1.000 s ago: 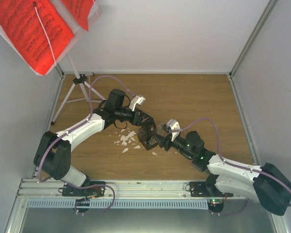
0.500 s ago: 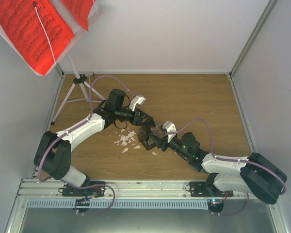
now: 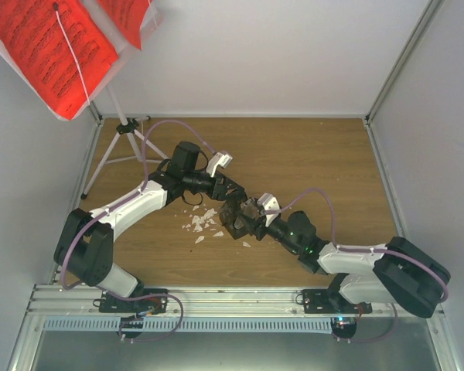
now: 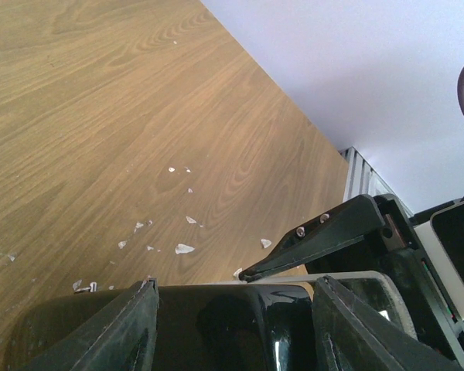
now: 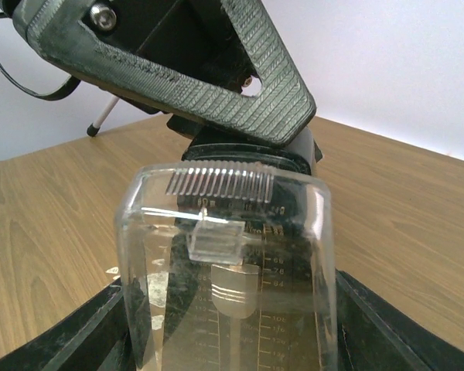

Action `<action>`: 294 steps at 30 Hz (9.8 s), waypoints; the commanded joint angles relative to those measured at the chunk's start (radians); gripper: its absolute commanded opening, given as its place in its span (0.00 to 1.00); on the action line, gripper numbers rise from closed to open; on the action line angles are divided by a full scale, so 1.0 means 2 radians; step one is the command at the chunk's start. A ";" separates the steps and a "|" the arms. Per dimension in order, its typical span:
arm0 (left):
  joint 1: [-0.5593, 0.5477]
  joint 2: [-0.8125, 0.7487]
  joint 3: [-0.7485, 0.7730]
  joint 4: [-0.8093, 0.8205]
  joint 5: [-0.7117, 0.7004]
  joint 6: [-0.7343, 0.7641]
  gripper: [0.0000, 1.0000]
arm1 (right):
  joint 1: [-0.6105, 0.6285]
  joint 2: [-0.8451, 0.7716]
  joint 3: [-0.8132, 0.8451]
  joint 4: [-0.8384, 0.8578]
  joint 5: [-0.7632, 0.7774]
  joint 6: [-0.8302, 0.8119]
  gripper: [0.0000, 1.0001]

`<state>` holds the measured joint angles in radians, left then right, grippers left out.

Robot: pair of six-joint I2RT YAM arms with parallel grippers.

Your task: Pack up the instrument practice props

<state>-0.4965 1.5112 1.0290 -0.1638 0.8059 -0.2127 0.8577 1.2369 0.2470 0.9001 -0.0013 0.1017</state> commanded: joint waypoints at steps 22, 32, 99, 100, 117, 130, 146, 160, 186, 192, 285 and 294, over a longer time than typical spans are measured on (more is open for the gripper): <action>0.003 0.014 0.013 -0.006 0.004 0.012 0.54 | 0.005 0.059 -0.005 0.092 -0.009 0.001 0.58; 0.003 0.013 0.013 -0.007 0.005 0.013 0.53 | 0.005 0.080 -0.013 0.104 -0.006 0.011 0.58; 0.081 -0.069 -0.005 -0.006 -0.033 0.028 0.90 | 0.005 0.007 0.000 -0.043 0.065 -0.009 1.00; 0.082 -0.070 -0.006 -0.006 -0.033 0.028 0.91 | 0.005 -0.003 -0.002 -0.049 0.068 -0.008 1.00; 0.076 -0.094 -0.020 0.015 -0.012 0.042 0.90 | -0.013 -0.194 0.021 -0.292 0.165 0.067 1.00; -0.061 -0.125 -0.009 -0.041 -0.217 0.074 0.86 | -0.128 -0.186 0.049 -0.386 0.097 0.127 1.00; -0.119 -0.086 0.010 -0.021 -0.260 0.052 0.89 | -0.149 -0.241 0.030 -0.404 0.078 0.152 1.00; -0.142 -0.047 0.026 -0.022 -0.283 0.064 0.84 | -0.150 -0.227 0.026 -0.391 0.072 0.159 1.00; -0.144 -0.045 0.018 -0.027 -0.289 0.073 0.51 | -0.151 -0.235 0.024 -0.393 0.071 0.160 1.00; -0.144 -0.047 0.016 -0.029 -0.290 0.075 0.48 | -0.151 -0.235 0.025 -0.393 0.069 0.159 0.99; 0.013 -0.054 -0.002 -0.035 0.003 0.043 0.58 | -0.020 -0.106 0.192 -0.435 0.013 0.083 0.82; 0.016 -0.038 -0.003 -0.046 0.005 0.053 0.57 | -0.006 -0.062 0.201 -0.414 0.024 0.076 0.79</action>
<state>-0.4721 1.4265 1.0363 -0.2771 0.7948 -0.1307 0.8326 1.0927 0.6205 0.0315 0.0006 0.2695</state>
